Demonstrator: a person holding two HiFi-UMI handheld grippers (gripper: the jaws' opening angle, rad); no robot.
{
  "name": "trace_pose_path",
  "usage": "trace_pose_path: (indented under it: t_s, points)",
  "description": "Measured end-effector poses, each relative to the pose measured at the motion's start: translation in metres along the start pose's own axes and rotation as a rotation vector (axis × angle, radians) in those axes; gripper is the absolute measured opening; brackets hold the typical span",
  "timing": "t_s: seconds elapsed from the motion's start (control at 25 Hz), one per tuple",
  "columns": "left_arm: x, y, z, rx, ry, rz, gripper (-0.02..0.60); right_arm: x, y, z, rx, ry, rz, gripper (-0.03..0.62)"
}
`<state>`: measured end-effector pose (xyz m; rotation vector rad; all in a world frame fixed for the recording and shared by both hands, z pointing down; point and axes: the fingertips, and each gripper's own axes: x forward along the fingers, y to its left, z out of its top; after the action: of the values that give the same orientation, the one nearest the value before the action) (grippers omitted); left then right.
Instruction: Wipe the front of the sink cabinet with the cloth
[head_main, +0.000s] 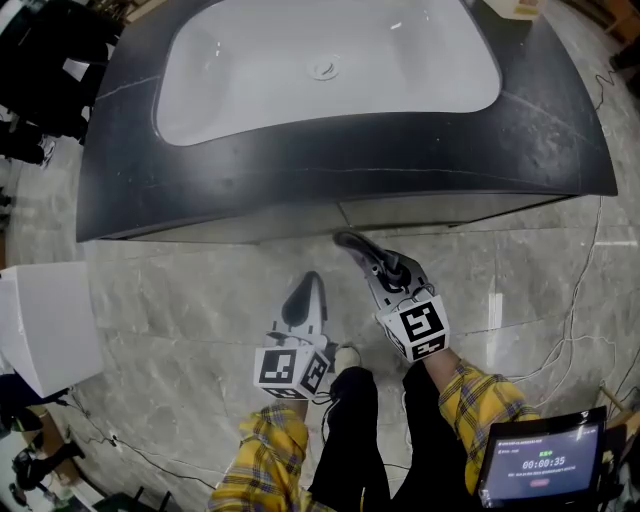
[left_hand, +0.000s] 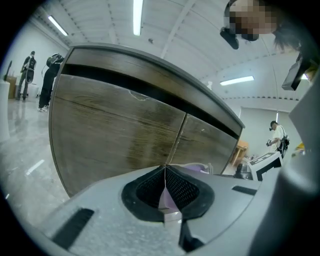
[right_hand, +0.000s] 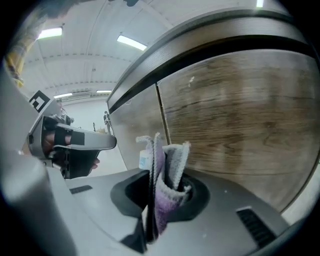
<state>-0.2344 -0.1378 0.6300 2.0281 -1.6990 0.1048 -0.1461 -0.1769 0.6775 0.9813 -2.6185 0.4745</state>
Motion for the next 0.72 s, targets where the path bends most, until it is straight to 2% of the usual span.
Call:
trace_pose_path:
  t_s: [0.4, 0.6, 0.72]
  points:
    - [0.022, -0.001, -0.016, 0.008, -0.012, -0.008, 0.006, 0.019, -0.028, -0.017, -0.024, -0.013, -0.017, 0.043]
    - [0.041, -0.023, -0.022, 0.015, -0.015, -0.008, 0.006, 0.010, -0.062, -0.017, -0.010, -0.037, -0.028, 0.044]
    - [0.046, -0.029, -0.021, 0.021, -0.013, -0.011, 0.006, 0.006, -0.068, -0.018, -0.003, -0.040, -0.025, 0.043]
